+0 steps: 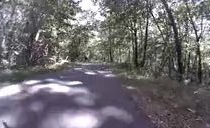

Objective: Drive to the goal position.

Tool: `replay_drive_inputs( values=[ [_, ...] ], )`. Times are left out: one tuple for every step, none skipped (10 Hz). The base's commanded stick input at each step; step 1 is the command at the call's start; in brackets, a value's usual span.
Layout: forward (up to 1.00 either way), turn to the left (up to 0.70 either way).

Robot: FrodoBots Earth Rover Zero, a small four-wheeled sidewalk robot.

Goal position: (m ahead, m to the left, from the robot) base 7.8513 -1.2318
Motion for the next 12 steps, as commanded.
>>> replay_drive_inputs(
  values=[
    [0.45,0.0],
    [0.45,0.0],
    [0.45,0.0],
    [0.45,0.0],
    [0.45,0.0],
    [0.45,0.0],
    [0.45,0.0],
    [0.45,0.0],
    [0.45,0.0],
    [0.45,0.0],
    [0.45,0.0],
    [0.45,0.0]
  ],
)
